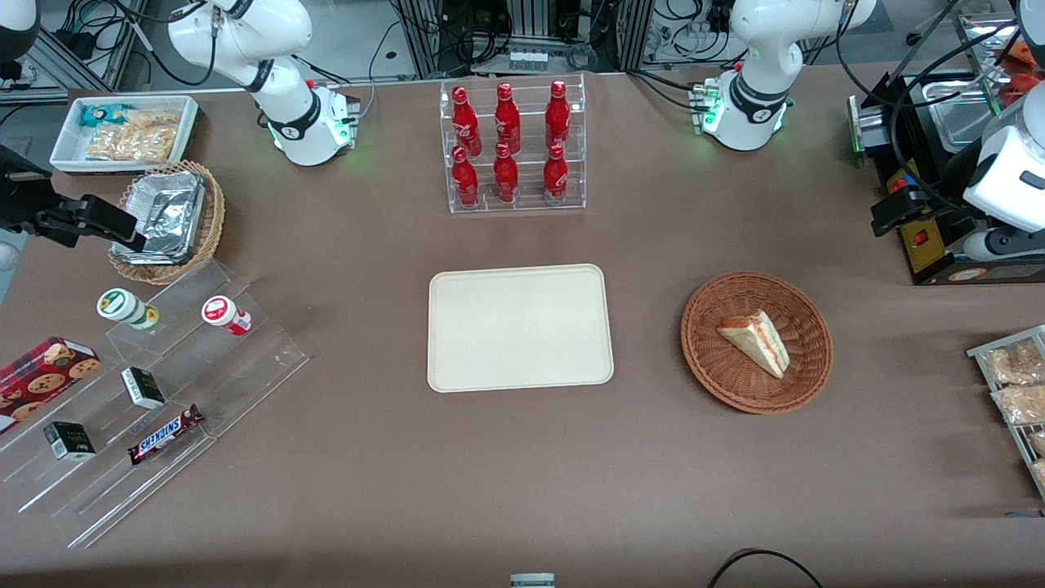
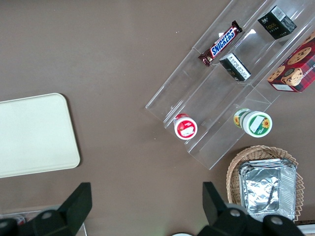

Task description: Place sandwich from basket to tray

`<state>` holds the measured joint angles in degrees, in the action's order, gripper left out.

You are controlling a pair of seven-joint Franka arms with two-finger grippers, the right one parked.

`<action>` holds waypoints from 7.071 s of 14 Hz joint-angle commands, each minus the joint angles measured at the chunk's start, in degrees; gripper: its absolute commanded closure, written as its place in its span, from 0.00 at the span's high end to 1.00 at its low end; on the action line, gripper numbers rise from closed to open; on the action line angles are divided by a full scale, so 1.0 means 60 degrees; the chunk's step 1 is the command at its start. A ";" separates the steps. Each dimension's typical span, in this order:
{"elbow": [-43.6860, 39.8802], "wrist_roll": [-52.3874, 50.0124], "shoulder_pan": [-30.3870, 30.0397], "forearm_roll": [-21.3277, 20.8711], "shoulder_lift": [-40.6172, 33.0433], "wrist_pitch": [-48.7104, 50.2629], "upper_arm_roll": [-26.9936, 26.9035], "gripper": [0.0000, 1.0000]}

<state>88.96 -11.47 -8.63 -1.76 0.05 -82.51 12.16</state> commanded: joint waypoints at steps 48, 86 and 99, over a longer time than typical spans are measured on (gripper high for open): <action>0.6181 -0.8211 0.1043 0.0031 0.1927 -0.9193 -0.0136 0.08; -0.0032 -0.8855 0.7796 -0.1522 0.6846 -0.8075 0.0244 0.23; 0.0085 -0.8783 0.5881 -0.0600 0.2998 -0.3701 0.0156 1.00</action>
<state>87.19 -63.97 30.06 -7.22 23.54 -109.41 12.94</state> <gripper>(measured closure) 0.004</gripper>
